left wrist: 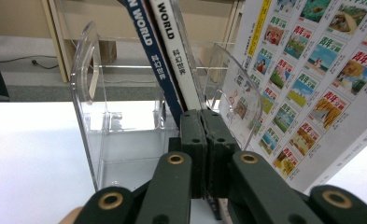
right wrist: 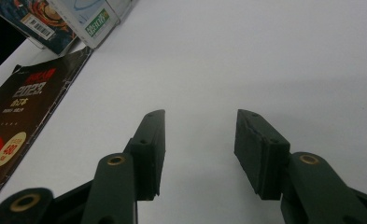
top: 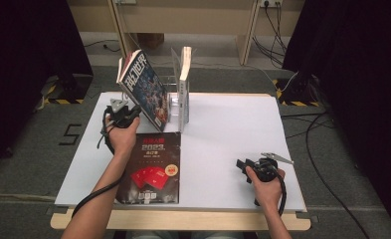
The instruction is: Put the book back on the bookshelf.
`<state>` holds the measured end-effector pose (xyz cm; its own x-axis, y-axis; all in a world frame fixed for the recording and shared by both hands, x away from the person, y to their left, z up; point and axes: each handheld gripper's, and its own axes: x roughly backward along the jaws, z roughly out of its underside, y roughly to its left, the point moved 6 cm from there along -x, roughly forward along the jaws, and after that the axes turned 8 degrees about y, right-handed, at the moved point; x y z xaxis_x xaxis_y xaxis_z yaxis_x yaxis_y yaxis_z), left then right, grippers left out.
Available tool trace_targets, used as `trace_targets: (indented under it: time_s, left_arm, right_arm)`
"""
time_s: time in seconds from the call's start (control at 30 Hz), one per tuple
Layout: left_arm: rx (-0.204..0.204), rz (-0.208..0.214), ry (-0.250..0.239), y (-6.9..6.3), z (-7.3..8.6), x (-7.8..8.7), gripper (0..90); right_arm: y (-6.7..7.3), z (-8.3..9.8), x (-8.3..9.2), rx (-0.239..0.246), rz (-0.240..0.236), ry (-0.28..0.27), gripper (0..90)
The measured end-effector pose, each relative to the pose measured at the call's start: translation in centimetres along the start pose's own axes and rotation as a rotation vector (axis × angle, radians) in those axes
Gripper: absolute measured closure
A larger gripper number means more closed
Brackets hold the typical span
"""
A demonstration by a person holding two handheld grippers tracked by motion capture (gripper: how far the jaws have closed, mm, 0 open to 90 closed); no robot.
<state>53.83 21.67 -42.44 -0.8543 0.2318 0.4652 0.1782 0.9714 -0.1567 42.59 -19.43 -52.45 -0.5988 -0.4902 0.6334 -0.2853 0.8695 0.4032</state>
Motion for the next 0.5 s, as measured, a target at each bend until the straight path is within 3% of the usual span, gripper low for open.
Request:
trace_targets:
  time_s: [0.33, 0.5]
  left_arm:
    - [0.026, 0.008, -0.027, 0.4, -0.3, 0.6, 81.4]
    - [0.078, 0.012, -0.066, 0.8, -0.8, 1.3, 65.7]
  right_arm:
    - [0.0, 0.0, 0.0, -0.006, -0.004, 0.002, 54.3]
    - [-0.1, -0.1, 0.1, -0.001, 0.001, -0.003, 54.1]
